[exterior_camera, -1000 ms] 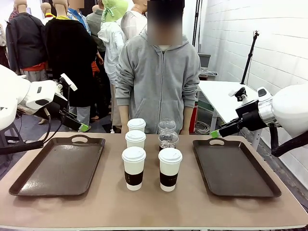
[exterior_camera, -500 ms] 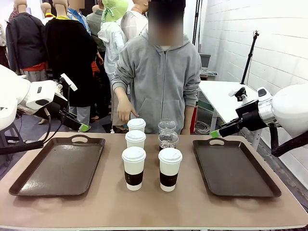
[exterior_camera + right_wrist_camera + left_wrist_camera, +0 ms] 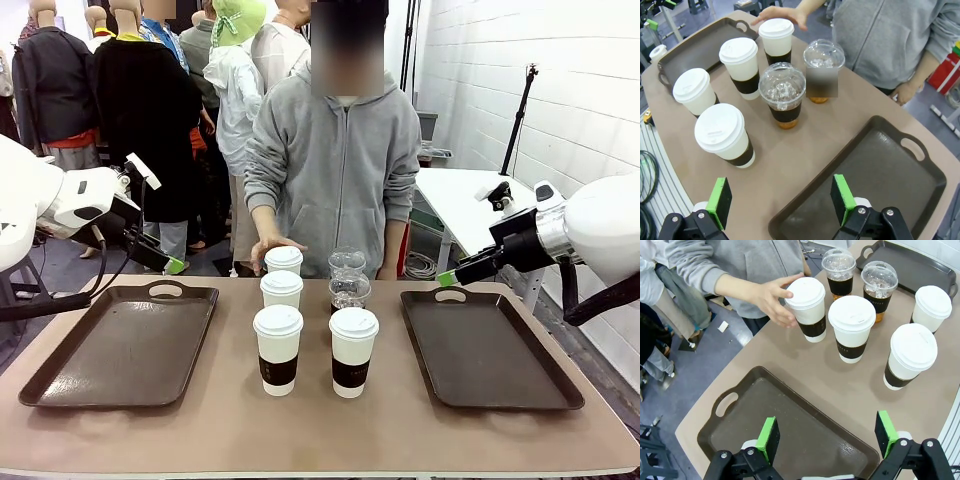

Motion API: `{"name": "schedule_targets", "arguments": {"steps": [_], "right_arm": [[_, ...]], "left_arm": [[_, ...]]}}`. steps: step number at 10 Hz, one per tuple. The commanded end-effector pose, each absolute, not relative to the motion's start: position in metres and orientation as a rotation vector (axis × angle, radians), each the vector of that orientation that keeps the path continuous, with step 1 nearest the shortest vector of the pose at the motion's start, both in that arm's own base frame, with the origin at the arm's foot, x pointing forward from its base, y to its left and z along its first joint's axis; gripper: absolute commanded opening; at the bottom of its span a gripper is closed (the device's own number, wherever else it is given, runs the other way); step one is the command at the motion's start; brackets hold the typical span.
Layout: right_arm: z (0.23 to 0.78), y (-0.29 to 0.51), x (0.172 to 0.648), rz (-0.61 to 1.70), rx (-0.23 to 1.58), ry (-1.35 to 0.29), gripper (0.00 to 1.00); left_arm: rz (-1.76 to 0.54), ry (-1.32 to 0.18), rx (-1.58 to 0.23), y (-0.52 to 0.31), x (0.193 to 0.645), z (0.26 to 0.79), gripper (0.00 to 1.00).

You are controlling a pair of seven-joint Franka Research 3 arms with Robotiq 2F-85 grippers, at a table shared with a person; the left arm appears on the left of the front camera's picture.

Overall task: Distribute the coffee onto the tray.
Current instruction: Pick up one iced Americano and place it on the right Handle tray.

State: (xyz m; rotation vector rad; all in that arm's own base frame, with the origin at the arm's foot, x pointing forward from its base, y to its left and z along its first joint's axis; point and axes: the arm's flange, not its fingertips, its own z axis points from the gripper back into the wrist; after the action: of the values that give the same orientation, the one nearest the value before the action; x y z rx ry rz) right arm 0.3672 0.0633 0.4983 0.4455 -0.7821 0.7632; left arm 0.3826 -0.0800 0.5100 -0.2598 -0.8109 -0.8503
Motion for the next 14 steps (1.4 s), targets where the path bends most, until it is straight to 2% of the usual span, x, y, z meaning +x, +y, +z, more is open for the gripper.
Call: {"name": "schedule_targets", "arguments": {"steps": [1,8,10,14], "right_arm": [[0.495,0.064,0.370,0.764,0.459,-0.781,1.00],[0.498,0.063,0.367,0.763,0.446,-0.782,1.00],[0.498,0.060,0.380,0.799,0.448,-0.796,1.00],[0.493,0.048,0.434,0.933,0.499,-0.852,1.00]], "left_arm": [[-0.847,-0.812,-0.266,-0.079,0.384,0.508,1.00],[-0.847,-0.812,-0.266,-0.079,0.384,0.508,1.00],[-0.847,-0.812,-0.266,-0.079,0.384,0.508,1.00],[-0.847,-0.812,-0.266,-0.079,0.384,0.508,1.00]]}}
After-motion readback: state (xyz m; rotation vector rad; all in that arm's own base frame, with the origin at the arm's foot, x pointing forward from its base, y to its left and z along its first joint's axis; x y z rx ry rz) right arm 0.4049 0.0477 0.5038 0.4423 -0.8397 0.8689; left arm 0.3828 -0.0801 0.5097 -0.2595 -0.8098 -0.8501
